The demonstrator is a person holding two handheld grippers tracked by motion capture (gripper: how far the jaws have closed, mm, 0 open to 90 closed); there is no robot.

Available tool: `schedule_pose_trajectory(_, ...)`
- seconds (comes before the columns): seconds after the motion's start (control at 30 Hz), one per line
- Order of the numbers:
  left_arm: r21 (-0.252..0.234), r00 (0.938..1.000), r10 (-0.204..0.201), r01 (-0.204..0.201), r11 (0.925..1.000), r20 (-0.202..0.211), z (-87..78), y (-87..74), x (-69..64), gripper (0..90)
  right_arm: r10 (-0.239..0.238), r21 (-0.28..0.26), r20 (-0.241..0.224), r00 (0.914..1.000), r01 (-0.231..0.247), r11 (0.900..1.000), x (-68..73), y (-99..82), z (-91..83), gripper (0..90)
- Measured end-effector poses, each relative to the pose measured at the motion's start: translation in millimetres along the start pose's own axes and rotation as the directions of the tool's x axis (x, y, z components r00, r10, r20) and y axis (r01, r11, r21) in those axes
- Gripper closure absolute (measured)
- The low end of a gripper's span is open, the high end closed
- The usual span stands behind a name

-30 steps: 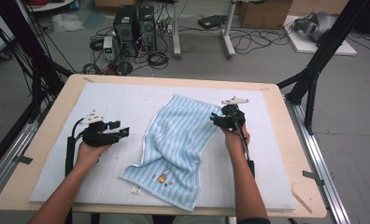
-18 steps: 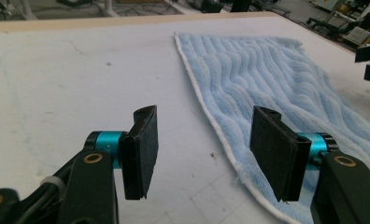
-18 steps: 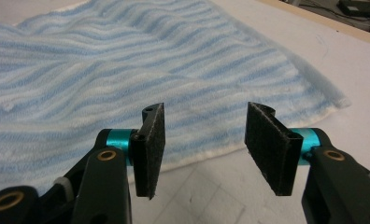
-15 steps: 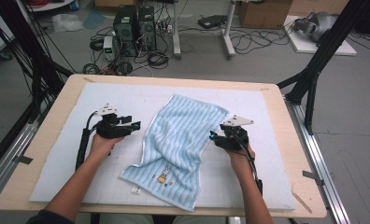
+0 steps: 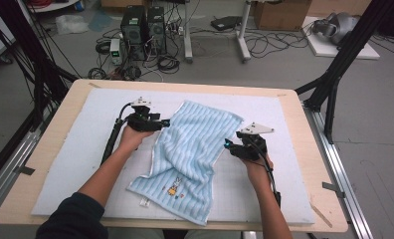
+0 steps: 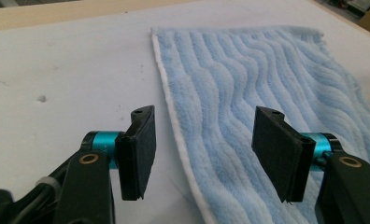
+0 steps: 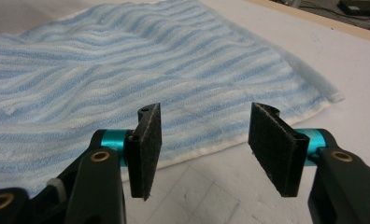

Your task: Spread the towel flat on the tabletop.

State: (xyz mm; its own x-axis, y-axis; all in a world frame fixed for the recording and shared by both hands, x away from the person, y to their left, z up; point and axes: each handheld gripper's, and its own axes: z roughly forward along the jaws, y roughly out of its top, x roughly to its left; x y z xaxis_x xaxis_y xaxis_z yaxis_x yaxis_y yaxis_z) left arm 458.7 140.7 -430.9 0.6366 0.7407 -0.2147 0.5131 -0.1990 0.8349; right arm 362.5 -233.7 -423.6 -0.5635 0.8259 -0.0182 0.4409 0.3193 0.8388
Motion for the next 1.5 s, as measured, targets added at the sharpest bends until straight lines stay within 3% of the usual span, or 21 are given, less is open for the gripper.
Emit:
schedule_pose_trajectory(0.2, 0.091, 0.9958, 0.054, -0.048, 0.9948, -0.073, 22.6, -0.3, -1.3, 37.8, 0.004, 0.004, -0.003, 1.0000, -0.004, 1.0000, -0.9, -1.1, -1.3, 42.9)
schedule_pose_trajectory(0.33, 0.132, 0.9921, 0.087, -0.074, 0.9885, -0.091, 37.9, 2.6, -3.5, 39.5, 0.018, 0.004, -0.003, 0.9998, -0.018, 0.9998, -2.6, -3.2, -1.6, 42.7)
schedule_pose_trajectory(0.43, 0.155, 0.9846, 0.145, -0.129, 0.9794, -0.097, 45.8, 6.3, -6.7, 41.5, 0.014, 0.007, -0.002, 0.9999, -0.014, 0.9999, -3.2, -3.5, -1.6, 42.7)
schedule_pose_trajectory(0.5, 0.153, 0.9801, 0.181, -0.167, 0.9741, -0.082, 48.5, 7.8, -8.1, 51.3, 0.017, 0.006, -0.005, 0.9998, -0.017, 0.9998, -2.6, -3.5, -0.8, 42.7)
schedule_pose_trajectory(0.6, 0.138, 0.9805, 0.191, -0.184, 0.9732, -0.044, 49.8, 7.6, -6.8, 81.2, 0.009, 0.013, -0.009, 0.9999, -0.009, 0.9999, -1.9, -3.8, 0.4, 42.7)
schedule_pose_trajectory(0.73, 0.115, 0.9905, 0.101, -0.090, 0.9893, -0.093, 44.5, 6.7, 8.5, 85.7, 0.006, 0.017, -0.011, 0.9999, -0.006, 0.9998, -1.1, -4.3, 1.2, 42.6)
schedule_pose_trajectory(0.8, 0.111, 0.9889, 0.063, -0.048, 0.9926, -0.135, 38.4, 6.4, 18.5, 85.8, 0.009, 0.020, -0.012, 0.9999, -0.009, 0.9998, -0.9, -5.2, 1.5, 42.6)
schedule_pose_trajectory(0.9, 0.096, 0.9756, 0.028, -0.007, 0.9954, -0.218, 25.7, 5.4, 34.7, 85.9, 0.017, 0.026, -0.010, 0.9998, -0.016, 0.9995, -1.4, -6.7, 2.5, 42.5)
schedule_pose_trajectory(1.0, 0.045, 0.9535, -0.040, 0.056, 0.9974, -0.299, 10.2, 0.8, 53.3, 85.9, 0.019, 0.030, -0.006, 0.9998, -0.018, 0.9994, -1.0, -7.4, 3.7, 42.4)
schedule_pose_trajectory(1.03, 0.038, 0.9482, -0.050, 0.065, 0.9971, -0.314, 6.9, -1.0, 57.4, 85.9, 0.018, 0.028, -0.008, 0.9998, -0.018, 0.9995, -0.5, -7.4, 4.4, 42.4)
schedule_pose_trajectory(1.07, 0.033, 0.9471, -0.066, 0.081, 0.9962, -0.314, 2.8, -4.6, 62.5, 85.9, 0.021, 0.028, -0.007, 0.9998, -0.021, 0.9994, 0.2, -7.4, 5.1, 42.4)
schedule_pose_trajectory(1.13, 0.005, 0.9545, -0.092, 0.097, 0.9952, -0.284, -1.8, -7.5, 65.8, 83.5, 0.027, 0.026, -0.009, 0.9996, -0.027, 0.9993, 1.8, -7.1, 8.5, 42.6)
schedule_pose_trajectory(1.23, -0.029, 0.9595, -0.134, 0.131, 0.9910, -0.248, -6.4, -7.8, 65.6, 59.7, 0.039, 0.026, -0.014, 0.9991, -0.039, 0.9989, 4.6, -5.4, 14.7, 43.1)
schedule_pose_trajectory(1.3, -0.030, 0.9657, -0.130, 0.127, 0.9915, -0.225, -9.0, -8.5, 63.3, 49.2, 0.055, 0.020, -0.027, 0.9981, -0.055, 0.9983, 6.8, -2.8, 18.2, 43.3)
schedule_pose_trajectory(1.4, -0.043, 0.9723, -0.110, 0.104, 0.9937, -0.206, -14.9, -10.4, 59.6, 47.1, 0.067, 0.003, -0.077, 0.9948, -0.067, 0.9978, 13.6, 3.8, 24.8, 44.0)
schedule_pose_trajectory(1.5, -0.063, 0.9770, -0.129, 0.120, 0.9908, -0.170, -21.3, -11.9, 56.0, 44.3, 0.063, 0.018, -0.119, 0.9909, -0.062, 0.9979, 26.4, 12.6, 40.0, 44.4)
